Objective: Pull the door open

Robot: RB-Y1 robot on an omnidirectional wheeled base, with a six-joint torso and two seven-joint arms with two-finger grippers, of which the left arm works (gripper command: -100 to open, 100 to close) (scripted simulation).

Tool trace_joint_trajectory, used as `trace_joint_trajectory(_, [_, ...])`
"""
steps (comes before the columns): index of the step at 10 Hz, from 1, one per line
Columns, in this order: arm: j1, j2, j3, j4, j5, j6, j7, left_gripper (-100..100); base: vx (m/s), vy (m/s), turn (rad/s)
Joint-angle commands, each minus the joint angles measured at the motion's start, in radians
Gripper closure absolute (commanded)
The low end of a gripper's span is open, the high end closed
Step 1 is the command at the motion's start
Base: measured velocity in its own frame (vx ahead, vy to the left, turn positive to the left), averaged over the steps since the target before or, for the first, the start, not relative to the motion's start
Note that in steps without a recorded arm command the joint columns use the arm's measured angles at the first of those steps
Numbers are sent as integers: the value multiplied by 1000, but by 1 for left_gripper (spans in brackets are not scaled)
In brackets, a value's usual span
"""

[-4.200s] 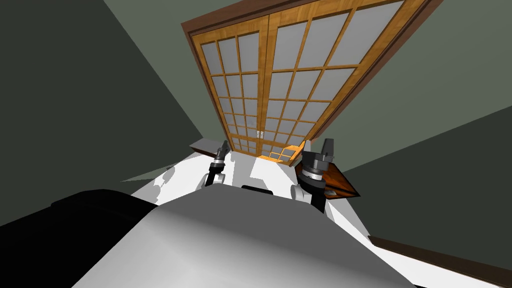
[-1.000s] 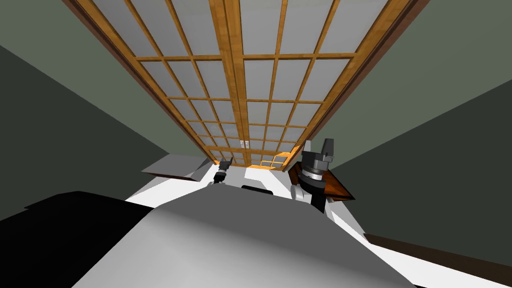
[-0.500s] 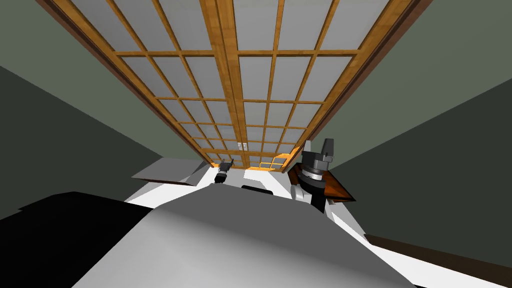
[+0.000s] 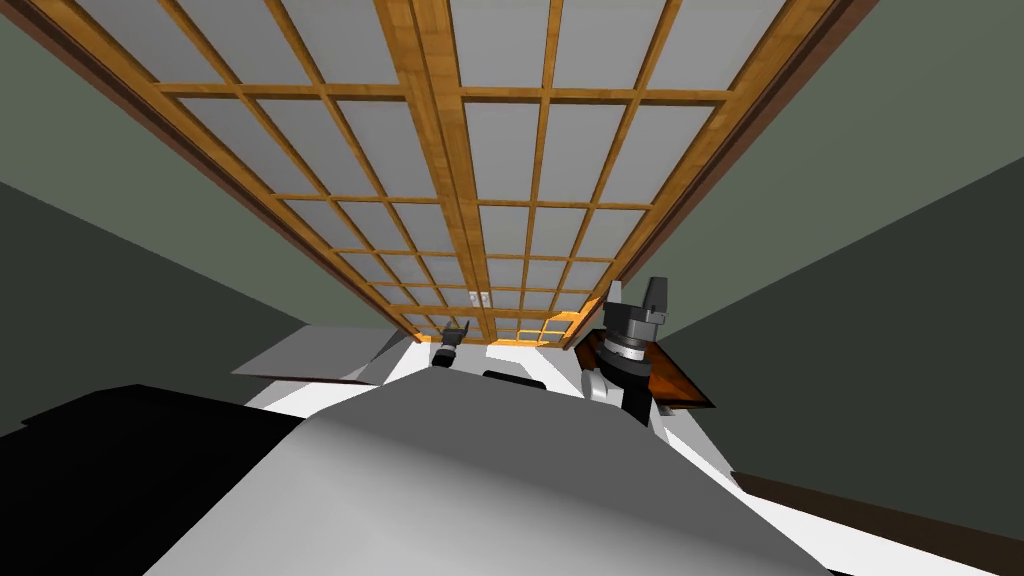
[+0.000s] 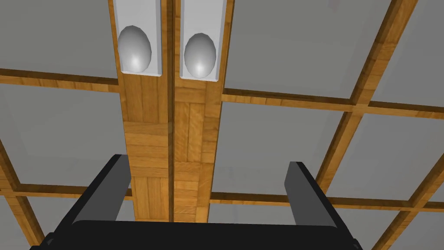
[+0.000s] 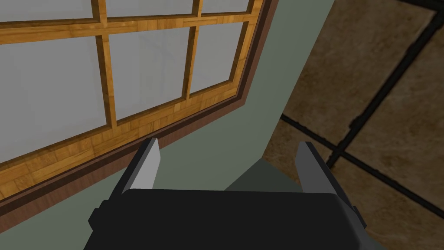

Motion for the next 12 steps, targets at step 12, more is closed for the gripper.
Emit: trace_joint_trajectory(12, [57,38,93,98,27,3,-63,-100,-77,27,2])
